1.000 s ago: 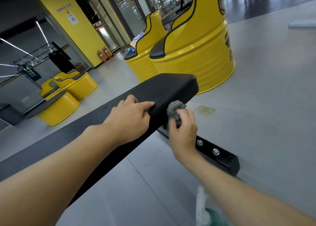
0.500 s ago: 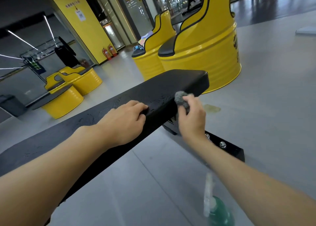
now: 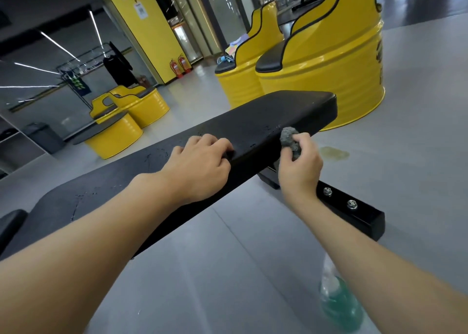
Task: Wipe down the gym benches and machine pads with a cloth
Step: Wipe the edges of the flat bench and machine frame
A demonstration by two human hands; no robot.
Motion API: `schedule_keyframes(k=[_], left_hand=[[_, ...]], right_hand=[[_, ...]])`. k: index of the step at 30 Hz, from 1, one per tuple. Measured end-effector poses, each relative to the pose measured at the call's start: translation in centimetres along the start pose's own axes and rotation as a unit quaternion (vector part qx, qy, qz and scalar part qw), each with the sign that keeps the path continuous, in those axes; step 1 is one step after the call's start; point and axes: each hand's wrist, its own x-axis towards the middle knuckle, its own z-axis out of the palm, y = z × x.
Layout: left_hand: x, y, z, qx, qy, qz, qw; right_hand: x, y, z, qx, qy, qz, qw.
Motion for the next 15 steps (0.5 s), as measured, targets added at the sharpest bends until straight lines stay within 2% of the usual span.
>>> schedule_keyframes(k=[2, 3, 6, 8, 10, 12, 14, 15], left_hand=[[-0.4, -0.1, 0.2, 0.006, 0.01, 0.001, 1.0], [-0.7, -0.2, 0.3, 0.004, 0.012, 0.002, 1.0], [-1.4, -0.7, -0.1, -0.056, 0.035, 0.003, 0.998], [-2.5, -1.3, -0.4, -0.074, 0.033, 0.001, 0.997], [-4.0, -1.9, -0.4, -0.029, 0.01, 0.003, 1.0], [-5.5, -2.7, -0.2, -0.008, 0.014, -0.005, 1.0], [-6.4, -3.3, -0.1, -0.042, 0.023, -0.021, 0.999], [-6.4, -3.6, -0.1, -0.068, 0.026, -0.029, 0.997]], right_hand=[[-1.4, -1.2, 0.5, 0.015, 0.034, 0.036, 0.999], [-3.1, -2.2, 0.9, 0.028, 0.033, 0.027, 0.999], [-8.6, -4.1, 1.5, 0.059, -0.059, -0.064, 0.994], [-9.2, -3.9, 1.2, 0.061, -0.115, -0.105, 0.986], [-6.8, -2.9, 0.7, 0.045, -0.087, -0.094, 0.991], [-4.3, -2.5, 0.6, 0.042, -0.011, -0.01, 0.999], [-4.9, -3.2, 1.2, 0.048, 0.029, 0.043, 0.998], [-6.3, -4.1, 1.6, 0.057, 0.027, 0.035, 0.997]])
